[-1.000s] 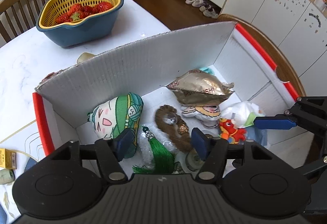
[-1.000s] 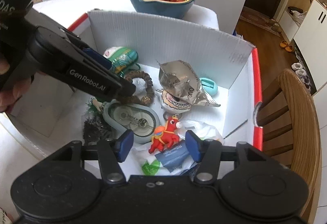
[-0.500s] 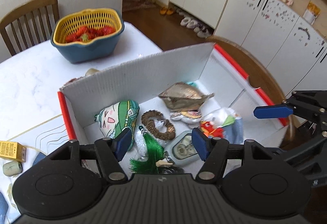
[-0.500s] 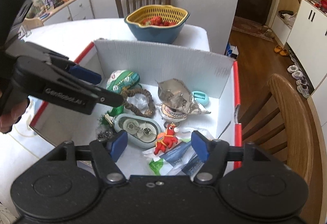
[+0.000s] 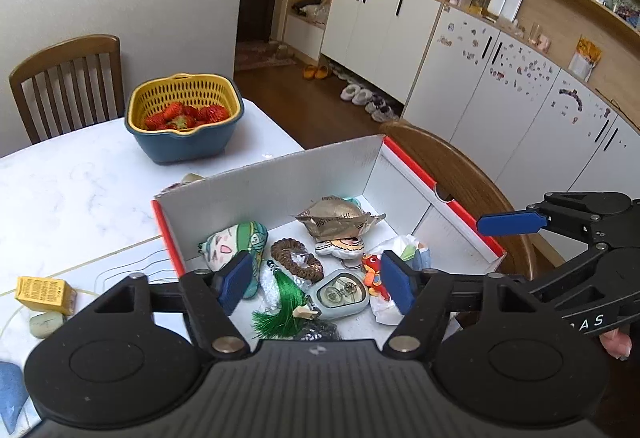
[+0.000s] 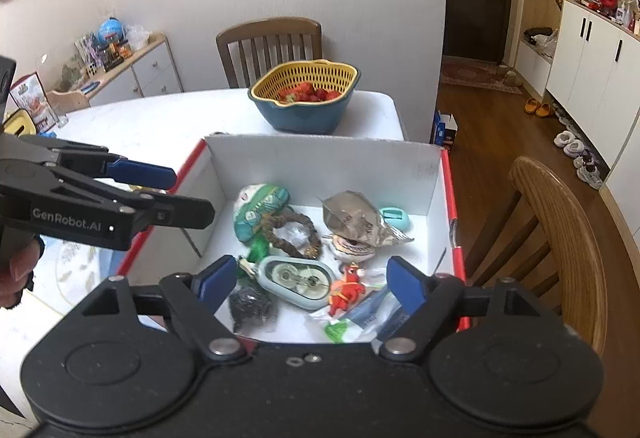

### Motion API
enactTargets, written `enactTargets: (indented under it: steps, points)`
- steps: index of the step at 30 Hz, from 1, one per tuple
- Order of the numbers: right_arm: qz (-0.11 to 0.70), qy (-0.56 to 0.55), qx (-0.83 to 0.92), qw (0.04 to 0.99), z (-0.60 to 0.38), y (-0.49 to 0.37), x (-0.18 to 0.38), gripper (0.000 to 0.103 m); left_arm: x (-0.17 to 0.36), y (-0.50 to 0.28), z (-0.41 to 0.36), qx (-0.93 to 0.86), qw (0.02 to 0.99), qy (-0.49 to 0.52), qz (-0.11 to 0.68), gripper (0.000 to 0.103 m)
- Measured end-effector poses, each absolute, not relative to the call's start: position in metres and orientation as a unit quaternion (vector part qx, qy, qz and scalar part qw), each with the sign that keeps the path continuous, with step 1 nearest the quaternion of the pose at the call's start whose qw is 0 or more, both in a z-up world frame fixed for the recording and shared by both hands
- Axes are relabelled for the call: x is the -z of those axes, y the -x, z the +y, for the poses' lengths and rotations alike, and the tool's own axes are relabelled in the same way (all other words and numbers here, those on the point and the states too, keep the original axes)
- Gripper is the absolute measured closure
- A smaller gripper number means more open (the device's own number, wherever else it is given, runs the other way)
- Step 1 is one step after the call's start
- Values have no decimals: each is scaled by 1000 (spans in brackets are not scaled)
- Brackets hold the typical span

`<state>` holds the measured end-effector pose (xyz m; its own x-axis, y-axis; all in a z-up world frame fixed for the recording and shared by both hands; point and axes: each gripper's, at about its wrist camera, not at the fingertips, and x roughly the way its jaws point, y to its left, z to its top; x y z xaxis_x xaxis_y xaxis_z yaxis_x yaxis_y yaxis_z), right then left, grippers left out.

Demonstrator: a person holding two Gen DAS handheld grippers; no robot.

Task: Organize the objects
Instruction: 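Withdraw both tools from the box back toward the mat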

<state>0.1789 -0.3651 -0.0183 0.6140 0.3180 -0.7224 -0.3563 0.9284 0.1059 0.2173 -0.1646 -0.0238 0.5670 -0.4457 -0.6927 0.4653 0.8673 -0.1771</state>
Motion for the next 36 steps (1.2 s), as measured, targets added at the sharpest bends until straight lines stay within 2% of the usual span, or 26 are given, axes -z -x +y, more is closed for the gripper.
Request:
enactTargets:
  steps: [4, 10, 14, 17, 36]
  points:
    - [389, 21, -185, 902, -355, -171, 14, 18, 20, -209, -152, 256, 889, -11, 381, 27]
    - [380, 9, -184, 907, -334, -161, 9, 14, 13, -198, -124, 254, 894, -9, 369, 18]
    - [375, 5, -183, 909, -316, -155, 7, 12, 8, -192, -105, 247, 900, -12, 359, 6]
    - [373, 2, -185, 909, -301, -151, 5, 12, 6, -189, -89, 243, 904, -8, 350, 1]
    - [384, 4, -194, 903, -191, -155, 8, 12, 18, -197, 19, 232, 913, -10, 335, 0]
